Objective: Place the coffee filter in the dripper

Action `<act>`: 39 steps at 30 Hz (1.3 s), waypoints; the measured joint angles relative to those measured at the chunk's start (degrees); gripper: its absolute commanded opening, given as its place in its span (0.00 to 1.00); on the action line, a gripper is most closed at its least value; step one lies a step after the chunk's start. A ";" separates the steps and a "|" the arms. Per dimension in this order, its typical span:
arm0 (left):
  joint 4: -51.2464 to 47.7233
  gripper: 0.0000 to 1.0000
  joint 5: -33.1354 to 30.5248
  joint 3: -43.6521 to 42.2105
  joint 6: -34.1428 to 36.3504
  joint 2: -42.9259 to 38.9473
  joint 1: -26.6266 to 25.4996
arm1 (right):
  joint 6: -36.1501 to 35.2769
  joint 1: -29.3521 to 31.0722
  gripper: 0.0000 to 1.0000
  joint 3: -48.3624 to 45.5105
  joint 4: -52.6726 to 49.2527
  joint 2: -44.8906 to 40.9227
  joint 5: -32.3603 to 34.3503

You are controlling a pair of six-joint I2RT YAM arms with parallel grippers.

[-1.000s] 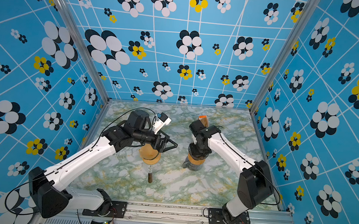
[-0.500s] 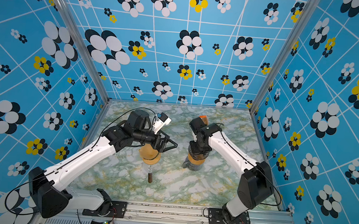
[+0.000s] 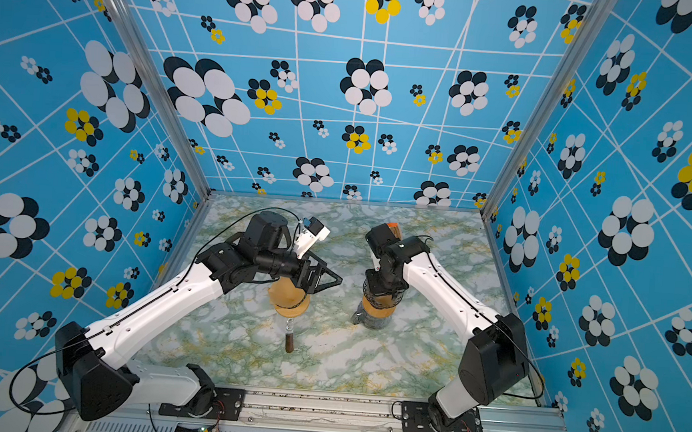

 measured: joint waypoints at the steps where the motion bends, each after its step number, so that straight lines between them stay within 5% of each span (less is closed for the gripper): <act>1: -0.02 0.99 -0.02 0.00 0.00 0.00 0.00 | 0.13 0.00 0.11 0.00 0.02 -0.42 0.00; 8: -0.44 0.99 -4.20 0.13 -0.61 0.13 -0.48 | 0.83 0.09 0.17 0.00 0.22 -7.21 -0.02; 14: -5.38 0.99 -13.53 7.15 -3.93 5.22 -6.05 | 0.70 -0.72 0.47 0.00 -0.55 -13.70 -0.09; 25: -12.24 0.99 -25.18 22.71 -17.20 20.57 -15.30 | -2.36 -13.70 0.99 -6.67 0.46 -18.51 -8.41; 39: -15.93 0.99 -27.98 27.08 -25.16 30.62 -15.82 | -2.67 -19.26 0.99 -12.57 6.12 -14.05 -16.50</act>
